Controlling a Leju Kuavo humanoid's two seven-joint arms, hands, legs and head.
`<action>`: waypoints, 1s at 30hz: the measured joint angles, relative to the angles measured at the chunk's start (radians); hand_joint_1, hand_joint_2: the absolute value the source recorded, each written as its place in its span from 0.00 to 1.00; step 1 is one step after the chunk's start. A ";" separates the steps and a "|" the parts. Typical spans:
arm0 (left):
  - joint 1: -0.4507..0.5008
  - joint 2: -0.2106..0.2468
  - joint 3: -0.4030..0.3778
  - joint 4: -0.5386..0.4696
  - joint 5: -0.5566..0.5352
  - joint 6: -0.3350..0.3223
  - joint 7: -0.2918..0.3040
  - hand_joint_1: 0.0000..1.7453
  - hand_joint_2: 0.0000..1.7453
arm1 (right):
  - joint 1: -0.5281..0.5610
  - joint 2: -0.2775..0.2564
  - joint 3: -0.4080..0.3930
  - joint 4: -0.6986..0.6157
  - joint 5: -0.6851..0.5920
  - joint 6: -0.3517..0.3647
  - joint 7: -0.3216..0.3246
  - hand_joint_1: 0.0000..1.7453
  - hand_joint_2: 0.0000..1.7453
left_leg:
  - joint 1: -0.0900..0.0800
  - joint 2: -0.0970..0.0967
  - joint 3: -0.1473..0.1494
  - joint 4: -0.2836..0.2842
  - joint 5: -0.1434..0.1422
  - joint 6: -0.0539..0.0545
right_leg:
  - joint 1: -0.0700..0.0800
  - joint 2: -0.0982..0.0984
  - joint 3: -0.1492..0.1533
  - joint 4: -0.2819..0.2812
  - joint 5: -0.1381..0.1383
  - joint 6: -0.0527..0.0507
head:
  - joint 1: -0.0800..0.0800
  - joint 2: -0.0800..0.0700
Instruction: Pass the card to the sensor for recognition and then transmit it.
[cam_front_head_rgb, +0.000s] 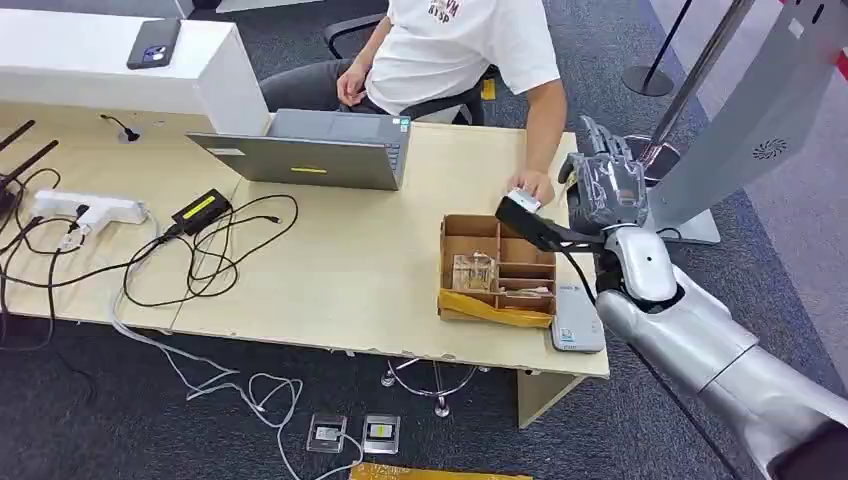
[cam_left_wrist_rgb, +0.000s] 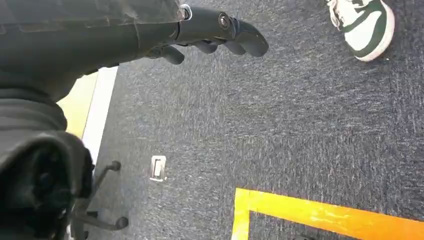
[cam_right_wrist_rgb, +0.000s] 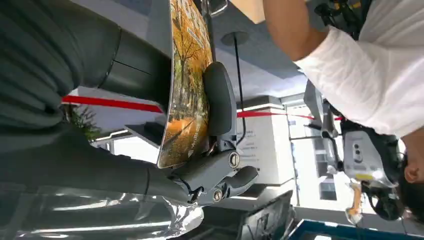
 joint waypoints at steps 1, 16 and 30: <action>0.000 0.000 0.000 0.000 0.003 0.002 0.000 0.00 0.00 | 0.013 -0.006 0.000 0.000 -0.007 -0.007 0.005 1.00 1.00 | 0.000 0.000 0.000 0.000 0.000 0.000 | 0.000 0.000 0.000 0.000 0.000 0.000 | 0.000 0.000; 0.004 0.000 0.000 -0.001 0.040 0.016 0.013 0.00 0.00 | 0.258 -0.151 -0.112 -0.084 0.012 -0.087 0.066 1.00 1.00 | 0.000 0.002 0.001 0.000 -0.001 0.000 | 0.000 0.001 0.001 0.000 0.000 0.000 | 0.000 0.000; 0.002 -0.009 -0.018 -0.003 0.034 0.016 -0.006 0.00 0.00 | 0.324 -0.156 -0.142 -0.099 0.015 -0.038 0.032 1.00 1.00 | 0.000 0.002 0.000 0.000 -0.001 0.000 | 0.000 0.001 0.001 0.000 0.001 -0.001 | 0.000 0.000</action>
